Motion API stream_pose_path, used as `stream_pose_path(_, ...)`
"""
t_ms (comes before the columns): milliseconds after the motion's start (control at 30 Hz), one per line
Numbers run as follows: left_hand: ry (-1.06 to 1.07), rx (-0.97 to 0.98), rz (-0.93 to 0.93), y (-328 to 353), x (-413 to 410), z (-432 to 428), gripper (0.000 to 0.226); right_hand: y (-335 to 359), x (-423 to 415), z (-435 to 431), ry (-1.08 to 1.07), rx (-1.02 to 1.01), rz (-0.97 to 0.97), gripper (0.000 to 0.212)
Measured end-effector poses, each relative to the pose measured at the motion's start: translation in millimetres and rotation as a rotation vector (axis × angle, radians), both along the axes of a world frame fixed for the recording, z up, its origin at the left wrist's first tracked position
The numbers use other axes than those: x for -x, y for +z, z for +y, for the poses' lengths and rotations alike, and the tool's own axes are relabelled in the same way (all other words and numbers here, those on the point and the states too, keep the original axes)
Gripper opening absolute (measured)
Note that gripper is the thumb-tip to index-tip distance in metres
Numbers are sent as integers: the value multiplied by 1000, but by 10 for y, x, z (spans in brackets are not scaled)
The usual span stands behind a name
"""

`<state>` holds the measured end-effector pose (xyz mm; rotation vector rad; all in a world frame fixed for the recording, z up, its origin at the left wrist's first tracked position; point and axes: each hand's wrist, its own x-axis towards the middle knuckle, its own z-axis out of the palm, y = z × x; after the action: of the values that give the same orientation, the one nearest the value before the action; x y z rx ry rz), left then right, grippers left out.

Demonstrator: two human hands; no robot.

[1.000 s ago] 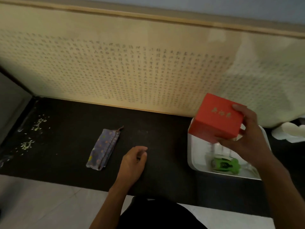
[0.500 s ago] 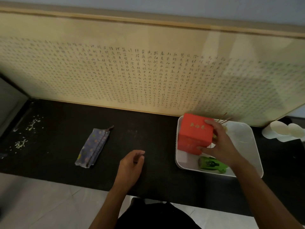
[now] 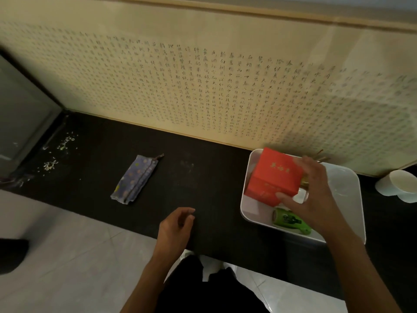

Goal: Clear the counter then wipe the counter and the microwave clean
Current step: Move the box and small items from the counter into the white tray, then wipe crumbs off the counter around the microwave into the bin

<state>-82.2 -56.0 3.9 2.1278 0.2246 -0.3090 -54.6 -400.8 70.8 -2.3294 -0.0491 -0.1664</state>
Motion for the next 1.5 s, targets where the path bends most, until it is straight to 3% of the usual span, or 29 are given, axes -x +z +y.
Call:
stream_pose_path(233, 144, 41, -5, 56, 224, 433, 22, 385, -80, 724, 212, 126, -50, 51)
stream_pose_path(367, 280, 75, -43, 55, 352, 931, 23, 275, -89, 1714, 368, 58, 29, 37)
stream_pose_path(567, 503, 86, -107, 30, 686, 2223, 24, -195, 65, 3510, 533, -51, 178, 33)
stream_pose_path(833, 870, 38, -121, 0, 1555, 4628, 26, -350, 317, 6261, 830, 4, 317, 33)
stream_pose_path(1067, 1161, 94, -96, -88, 2112, 5976, 16, -429, 431, 8188, 1001, 26, 334, 23)
stream_pose_path(1500, 1350, 85, 106, -567, 1670, 8718, 18, -1117, -319, 11335, 1206, 160, 438, 20)
